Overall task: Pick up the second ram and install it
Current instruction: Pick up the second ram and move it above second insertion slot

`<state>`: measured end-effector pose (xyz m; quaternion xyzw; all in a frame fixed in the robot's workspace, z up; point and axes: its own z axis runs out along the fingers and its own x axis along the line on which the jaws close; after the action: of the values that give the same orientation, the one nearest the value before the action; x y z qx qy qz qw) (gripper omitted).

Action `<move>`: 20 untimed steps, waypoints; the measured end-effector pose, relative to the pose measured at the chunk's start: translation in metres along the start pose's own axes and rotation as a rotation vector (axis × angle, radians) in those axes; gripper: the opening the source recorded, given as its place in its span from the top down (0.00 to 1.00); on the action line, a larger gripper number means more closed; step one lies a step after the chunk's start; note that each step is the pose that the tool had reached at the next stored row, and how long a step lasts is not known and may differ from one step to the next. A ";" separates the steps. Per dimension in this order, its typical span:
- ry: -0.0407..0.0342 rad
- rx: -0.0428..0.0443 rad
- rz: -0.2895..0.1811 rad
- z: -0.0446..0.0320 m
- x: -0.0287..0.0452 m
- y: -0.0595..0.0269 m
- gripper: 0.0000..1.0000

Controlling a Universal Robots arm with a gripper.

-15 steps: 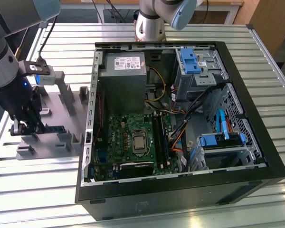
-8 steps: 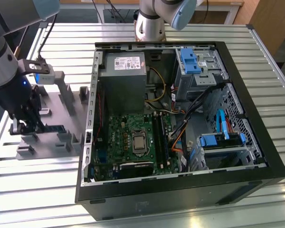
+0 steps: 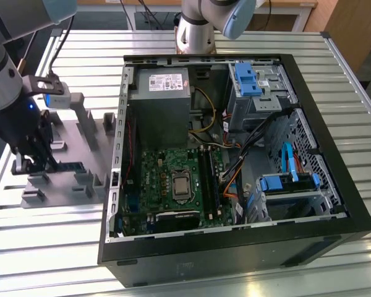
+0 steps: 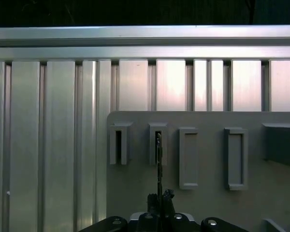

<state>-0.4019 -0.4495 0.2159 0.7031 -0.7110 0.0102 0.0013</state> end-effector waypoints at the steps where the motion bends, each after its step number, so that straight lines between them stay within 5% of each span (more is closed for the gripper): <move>1: 0.0001 -0.0001 0.000 -0.0004 0.0000 0.0000 0.86; 20: 0.0002 -0.0003 0.000 -0.0060 0.0001 0.0000 0.86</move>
<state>-0.4020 -0.4495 0.2219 0.7031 -0.7110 0.0102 0.0015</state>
